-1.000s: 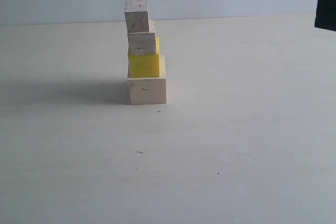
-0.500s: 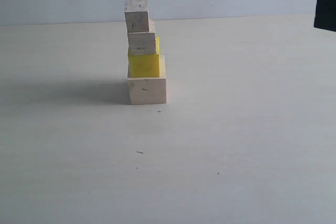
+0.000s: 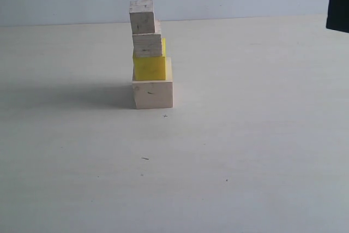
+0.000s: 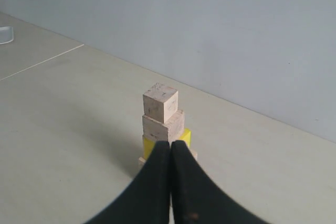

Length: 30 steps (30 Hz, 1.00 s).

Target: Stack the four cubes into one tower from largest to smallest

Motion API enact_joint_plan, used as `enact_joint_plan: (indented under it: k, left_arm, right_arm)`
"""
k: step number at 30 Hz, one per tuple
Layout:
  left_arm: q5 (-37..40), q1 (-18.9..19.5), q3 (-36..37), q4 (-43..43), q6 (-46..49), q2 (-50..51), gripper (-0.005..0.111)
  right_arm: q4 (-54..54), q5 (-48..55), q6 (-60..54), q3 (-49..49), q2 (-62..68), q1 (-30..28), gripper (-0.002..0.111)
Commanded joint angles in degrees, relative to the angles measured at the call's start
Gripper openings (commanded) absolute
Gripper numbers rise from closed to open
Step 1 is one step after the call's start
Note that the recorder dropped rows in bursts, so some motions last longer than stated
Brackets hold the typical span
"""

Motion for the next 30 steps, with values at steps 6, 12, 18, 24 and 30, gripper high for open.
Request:
enact_joint_plan:
  k: [6,12,18,24,30]
  left_arm:
    - [-8.5,2.2,20.8,15.4,-26.2,-4.2,0.000]
    - [-10.4,1.5,34.0,18.3,-30.6,-9.2,0.000]
    - [-13.2,0.9,41.2,21.4,-30.6,-12.7,0.000]
    - [-13.3,0.8,41.3,25.9,-30.8,-13.9,0.000]
    - [-13.4,0.8,41.3,25.9,-31.1,-13.9,0.000]
  right_arm:
    - [-0.1,-0.6,0.0,-0.4,-0.2,0.2,0.000]
    - [-0.1,-0.6,0.0,-0.4,-0.2,0.2,0.000]
    - [-0.1,-0.6,0.0,-0.4,-0.2,0.2,0.000]
    - [-0.1,-0.6,0.0,-0.4,-0.2,0.2,0.000]
    - [-0.1,-0.6,0.0,-0.4,-0.2,0.2,0.000]
